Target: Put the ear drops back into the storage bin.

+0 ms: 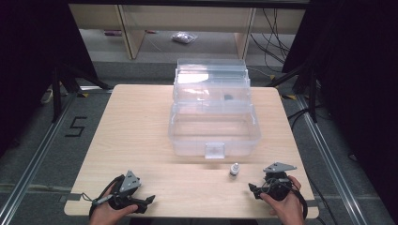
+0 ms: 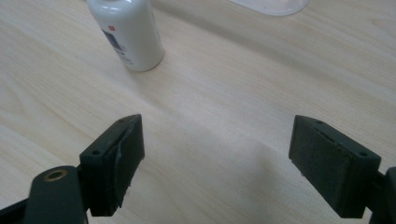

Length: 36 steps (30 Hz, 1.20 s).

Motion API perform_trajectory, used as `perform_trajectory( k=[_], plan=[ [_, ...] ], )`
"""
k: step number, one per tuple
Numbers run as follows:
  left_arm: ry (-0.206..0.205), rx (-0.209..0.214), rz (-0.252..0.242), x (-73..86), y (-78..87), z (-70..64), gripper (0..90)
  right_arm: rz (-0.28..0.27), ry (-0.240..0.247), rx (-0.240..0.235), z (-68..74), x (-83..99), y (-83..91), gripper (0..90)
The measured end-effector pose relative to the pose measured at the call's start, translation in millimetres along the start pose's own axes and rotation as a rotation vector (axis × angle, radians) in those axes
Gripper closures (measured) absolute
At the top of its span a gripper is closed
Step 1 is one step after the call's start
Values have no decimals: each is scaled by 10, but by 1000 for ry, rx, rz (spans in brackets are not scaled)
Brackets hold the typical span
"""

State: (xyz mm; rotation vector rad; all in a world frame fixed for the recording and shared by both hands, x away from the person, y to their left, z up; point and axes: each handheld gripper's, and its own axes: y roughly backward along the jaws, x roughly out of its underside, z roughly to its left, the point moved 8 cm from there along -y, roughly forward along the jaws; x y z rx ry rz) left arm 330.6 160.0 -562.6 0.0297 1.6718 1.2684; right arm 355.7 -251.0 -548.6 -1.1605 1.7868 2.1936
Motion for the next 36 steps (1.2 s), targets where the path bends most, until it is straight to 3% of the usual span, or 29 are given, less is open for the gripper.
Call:
perform_trajectory(
  k=[1,4,6,7,11,12,14,16,20,21,22,23,24,27,29,31,32,33,35,36],
  plan=[
    [23,-3,-19,-12,-10,-11,151,5,4,-1,2,-3,10,192],
    [20,0,-18,-13,-6,-11,151,7,33,-12,-17,-36,39,192],
    [21,0,-16,-8,-11,-13,151,2,22,-23,-4,-69,78,193],
    [21,0,-15,-6,-12,-13,151,28,-3,-25,27,-65,114,193],
    [31,0,-19,-9,-16,-16,151,30,54,-45,50,-142,155,253],
    [-7,7,12,13,7,3,152,35,40,-51,85,-151,161,247],
    [-5,6,9,9,5,4,151,59,84,-60,102,-174,177,245],
    [-9,6,14,13,6,2,151,72,89,-72,140,-206,180,244],
    [-3,2,5,6,-1,-3,151,124,124,-91,209,-248,184,243],
    [22,-1,-16,-9,-15,-16,151,133,130,-90,226,-269,185,241],
    [23,-2,-17,-8,-12,-15,151,125,162,-88,216,-295,176,240],
    [24,-2,-15,-7,-15,-13,151,149,144,-98,258,-301,187,240],
    [25,-3,-17,-9,-15,-13,151,135,184,-99,255,-340,176,238],
    [34,2,-16,-5,-23,-25,151,158,201,-112,300,-394,162,230],
    [-3,8,9,8,1,-4,151,164,228,-111,308,-427,155,231],
    [-3,1,4,3,2,2,151,180,229,-123,322,-449,156,234],
    [23,-1,-19,-13,-10,-13,151,177,255,-119,310,-472,138,237],
    [19,-2,-17,-12,-8,-9,152,183,262,-121,318,-494,139,240],
    [22,-2,-17,-10,-11,-10,151,213,255,-124,356,-524,146,240],
    [25,-3,-17,-8,-14,-14,151,210,292,-120,339,-575,119,240]
  ],
)
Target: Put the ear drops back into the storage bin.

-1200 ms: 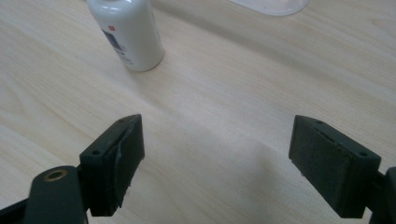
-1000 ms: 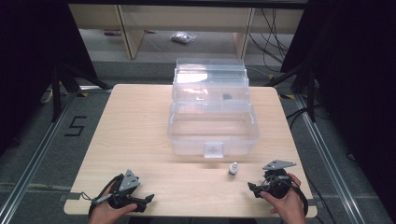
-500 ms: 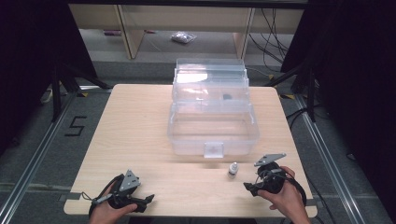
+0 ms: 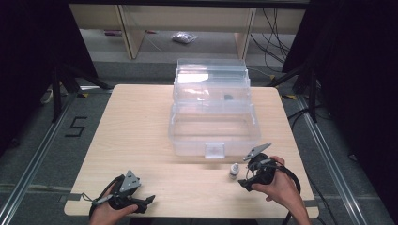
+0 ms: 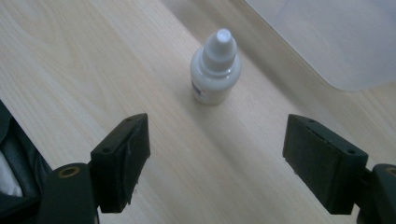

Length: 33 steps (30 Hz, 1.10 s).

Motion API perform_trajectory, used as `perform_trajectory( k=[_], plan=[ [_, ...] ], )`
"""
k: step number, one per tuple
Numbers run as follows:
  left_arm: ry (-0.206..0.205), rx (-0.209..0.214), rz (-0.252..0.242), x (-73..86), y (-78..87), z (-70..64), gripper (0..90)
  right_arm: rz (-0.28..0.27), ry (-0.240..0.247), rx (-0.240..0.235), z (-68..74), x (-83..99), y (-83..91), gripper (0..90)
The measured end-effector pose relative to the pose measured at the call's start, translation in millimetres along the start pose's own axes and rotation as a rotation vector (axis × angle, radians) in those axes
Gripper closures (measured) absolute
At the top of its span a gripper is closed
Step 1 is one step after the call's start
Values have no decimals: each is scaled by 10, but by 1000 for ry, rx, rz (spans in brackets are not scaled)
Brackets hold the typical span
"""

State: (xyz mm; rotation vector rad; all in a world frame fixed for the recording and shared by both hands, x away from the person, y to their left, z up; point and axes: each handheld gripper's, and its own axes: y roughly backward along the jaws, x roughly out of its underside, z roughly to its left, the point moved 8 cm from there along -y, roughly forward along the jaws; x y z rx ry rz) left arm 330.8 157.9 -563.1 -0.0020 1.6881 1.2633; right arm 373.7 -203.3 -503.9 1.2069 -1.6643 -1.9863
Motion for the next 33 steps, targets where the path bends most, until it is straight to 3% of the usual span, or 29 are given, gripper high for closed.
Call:
perform_trajectory(
  k=[1,2,8,9,10,14,17,21,25,28,33],
  plan=[
    [-1,1,1,2,-1,-2,151,0,0,0,0,0,0,240],
    [-32,9,28,17,20,15,152,10,9,-2,0,-45,0,249],
    [-32,9,28,17,19,13,151,36,53,-4,-5,-142,-51,268],
    [-16,3,9,6,2,5,151,45,38,-9,16,-157,-66,279],
    [-4,-12,-1,-1,-8,5,151,42,58,-3,10,-182,-79,291],
    [-34,11,29,18,20,13,151,71,95,-16,28,-238,-141,322],
    [0,2,-1,-3,-3,-1,151,98,107,-11,12,-265,-180,345],
    [0,-3,0,-3,-6,1,152,119,100,-14,15,-287,-215,372],
    [-3,7,3,1,-2,-6,152,133,140,-24,8,-320,-262,420],
    [1,-7,-2,-5,-6,0,152,146,132,-25,16,-346,-282,447],
    [3,6,-1,-3,-3,-5,152,170,140,-24,22,-384,-316,474]
  ],
)
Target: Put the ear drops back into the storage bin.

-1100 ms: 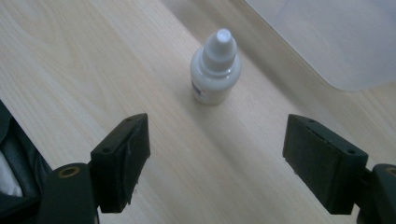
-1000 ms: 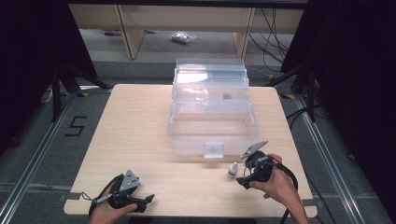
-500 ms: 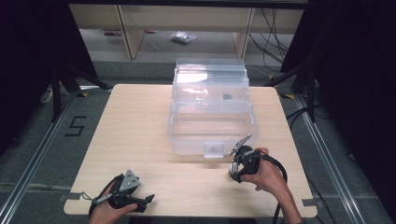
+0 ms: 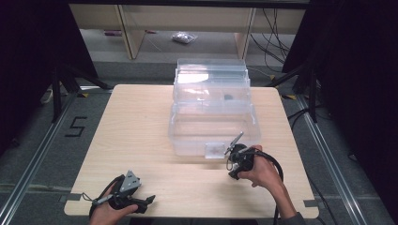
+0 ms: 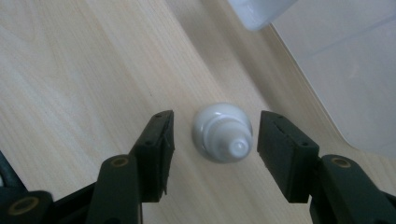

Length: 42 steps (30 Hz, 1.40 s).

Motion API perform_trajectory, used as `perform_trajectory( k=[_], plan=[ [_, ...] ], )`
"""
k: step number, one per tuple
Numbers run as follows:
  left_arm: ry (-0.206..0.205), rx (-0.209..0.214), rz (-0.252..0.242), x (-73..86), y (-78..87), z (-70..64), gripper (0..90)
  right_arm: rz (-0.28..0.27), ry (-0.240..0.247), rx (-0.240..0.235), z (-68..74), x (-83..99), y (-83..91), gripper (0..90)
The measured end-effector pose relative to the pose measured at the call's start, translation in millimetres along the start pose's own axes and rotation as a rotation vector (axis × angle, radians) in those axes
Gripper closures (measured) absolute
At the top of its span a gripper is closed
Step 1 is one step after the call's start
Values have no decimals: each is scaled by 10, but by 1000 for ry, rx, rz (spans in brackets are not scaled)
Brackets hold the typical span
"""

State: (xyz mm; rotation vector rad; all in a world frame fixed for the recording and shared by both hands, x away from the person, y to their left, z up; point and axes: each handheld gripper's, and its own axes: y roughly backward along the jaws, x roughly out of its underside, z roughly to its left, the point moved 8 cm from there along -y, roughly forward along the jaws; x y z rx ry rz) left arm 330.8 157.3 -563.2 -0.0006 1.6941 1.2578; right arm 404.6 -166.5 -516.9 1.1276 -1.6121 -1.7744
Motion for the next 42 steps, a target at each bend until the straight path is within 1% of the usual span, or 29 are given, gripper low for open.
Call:
perform_trajectory(
  k=[2,3,8,9,10,11,13,14,16,17,18,19,21,22,23,24,25,26,27,28,29,31,32,36,38,39,40,41,42],
  plan=[
    [-2,0,0,0,1,1,151,9,24,7,-20,-16,-14,483],
    [-2,0,0,-1,2,3,151,17,7,8,-15,-19,-20,484],
    [-4,4,-2,-3,7,-3,151,37,19,2,-33,-23,-56,510],
    [-43,7,31,19,32,20,152,38,31,0,-30,-27,-67,520],
    [-43,4,29,17,28,20,152,53,21,-2,-21,-19,-63,530],
    [-9,0,0,-2,8,0,151,50,24,-1,-20,-27,-81,540],
    [-4,-2,-3,-4,6,0,152,59,14,-4,-7,-23,-87,562],
    [-5,0,-3,-4,6,-2,151,63,35,-5,-20,-24,-95,575],
    [-4,4,-3,-5,8,-5,152,68,36,-2,-21,-21,-110,597],
    [-45,6,32,18,32,23,151,76,11,2,-14,-17,-112,597],
    [-41,7,29,17,29,18,151,83,5,13,-23,-11,-107,600],
    [-36,9,27,17,27,12,152,76,31,15,-38,-17,-116,600],
    [-15,13,18,14,16,-4,152,74,42,3,-28,-12,-109,601],
    [-30,10,19,11,22,6,152,97,46,6,-32,2,-96,601],
    [-29,10,21,12,23,6,152,87,51,20,-46,-3,-100,601],
    [-41,4,31,20,25,21,151,90,34,32,-34,-2,-85,602],
    [-4,0,2,2,3,2,152,80,54,30,-39,-12,-62,602],
    [-2,-1,2,3,2,5,152,80,54,30,-39,-12,-62,602],
    [-2,-1,2,3,2,5,151,85,14,28,-8,-3,-37,602],
    [-3,-2,3,4,2,7,151,70,59,29,-39,-21,-24,601],
    [-33,6,28,21,23,23,152,54,47,28,-18,-36,10,602],
    [-36,1,29,21,22,30,152,56,44,21,-13,-42,25,602],
    [-4,-2,3,3,7,12,152,65,55,17,-16,-43,40,601],
    [-1,-2,0,1,6,13,152,71,47,0,-3,-67,103,602],
    [-7,8,6,6,12,3,152,62,65,1,-33,-87,130,601],
    [-38,6,31,22,28,26,152,56,51,1,-34,-95,145,602],
    [-38,6,30,20,29,26,152,48,30,6,-40,-100,167,601],
    [-37,3,29,19,27,29,152,45,34,0,-48,-107,186,602],
    [-6,0,4,4,8,13,152,49,41,-5,-61,-107,204,602]
  ],
)
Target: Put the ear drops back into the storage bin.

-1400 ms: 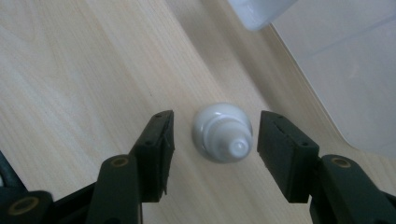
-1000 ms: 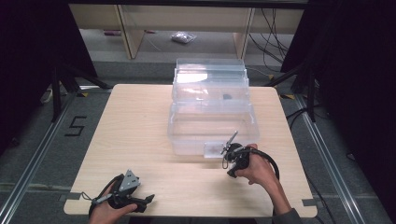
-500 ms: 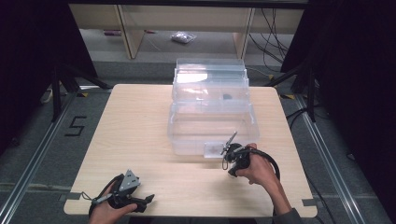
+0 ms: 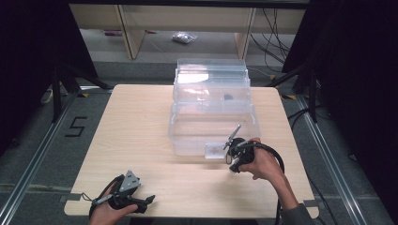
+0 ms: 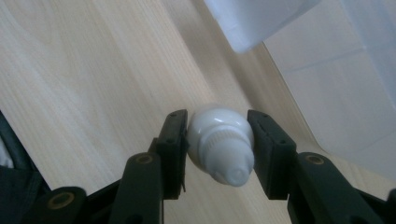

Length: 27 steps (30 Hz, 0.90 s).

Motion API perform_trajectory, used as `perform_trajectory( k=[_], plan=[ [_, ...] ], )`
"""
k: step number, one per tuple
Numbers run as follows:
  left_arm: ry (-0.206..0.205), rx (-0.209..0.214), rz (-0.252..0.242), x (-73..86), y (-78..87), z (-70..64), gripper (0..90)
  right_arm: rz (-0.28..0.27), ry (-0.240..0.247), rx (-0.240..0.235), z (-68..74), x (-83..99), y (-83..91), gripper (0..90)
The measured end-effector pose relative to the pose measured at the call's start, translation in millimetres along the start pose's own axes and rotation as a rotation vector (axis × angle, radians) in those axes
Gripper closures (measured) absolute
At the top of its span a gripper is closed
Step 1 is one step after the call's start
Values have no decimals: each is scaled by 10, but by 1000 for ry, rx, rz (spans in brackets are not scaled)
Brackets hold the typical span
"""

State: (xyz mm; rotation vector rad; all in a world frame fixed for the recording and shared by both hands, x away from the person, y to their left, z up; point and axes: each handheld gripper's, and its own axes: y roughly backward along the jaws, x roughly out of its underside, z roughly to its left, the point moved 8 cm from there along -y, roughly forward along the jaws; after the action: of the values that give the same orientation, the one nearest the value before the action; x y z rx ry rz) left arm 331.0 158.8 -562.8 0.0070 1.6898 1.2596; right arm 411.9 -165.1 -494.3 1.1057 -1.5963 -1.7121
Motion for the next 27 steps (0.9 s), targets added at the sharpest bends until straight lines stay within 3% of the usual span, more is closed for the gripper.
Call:
perform_trajectory(
  k=[4,7,8,10,13,14,15,16,17,22,23,24,27],
  plan=[
    [5,-2,-4,-4,-3,-1,151,-16,-13,-15,-11,-8,65,602],
    [7,1,-5,-2,-6,-6,152,-35,19,-5,-30,-18,135,602],
    [-27,2,23,16,11,16,152,-46,10,-17,-14,-21,190,602],
    [7,-2,-6,-4,-4,-4,151,-48,25,-16,-23,-23,210,602],
    [0,-1,1,1,-2,4,152,-52,14,-15,-23,-24,282,602],
    [16,3,-7,-2,-9,-7,151,-56,20,-20,-25,-27,306,602],
    [-15,6,25,23,11,15,152,-57,31,-19,-35,-31,330,602],
    [-19,2,20,17,10,21,152,-58,34,-17,-42,-33,353,602],
    [-17,3,20,16,11,21,152,-52,11,-15,-36,-32,374,602],
    [-22,2,23,17,11,20,152,-51,33,-29,-78,-44,472,602],
    [-14,4,23,18,10,13,151,-53,16,-32,-78,-46,497,602],
    [-13,5,24,19,9,11,151,-56,50,-23,-113,-57,514,602],
    [-20,2,22,16,11,19,151,-46,22,-12,-126,-58,581,602]
  ],
)
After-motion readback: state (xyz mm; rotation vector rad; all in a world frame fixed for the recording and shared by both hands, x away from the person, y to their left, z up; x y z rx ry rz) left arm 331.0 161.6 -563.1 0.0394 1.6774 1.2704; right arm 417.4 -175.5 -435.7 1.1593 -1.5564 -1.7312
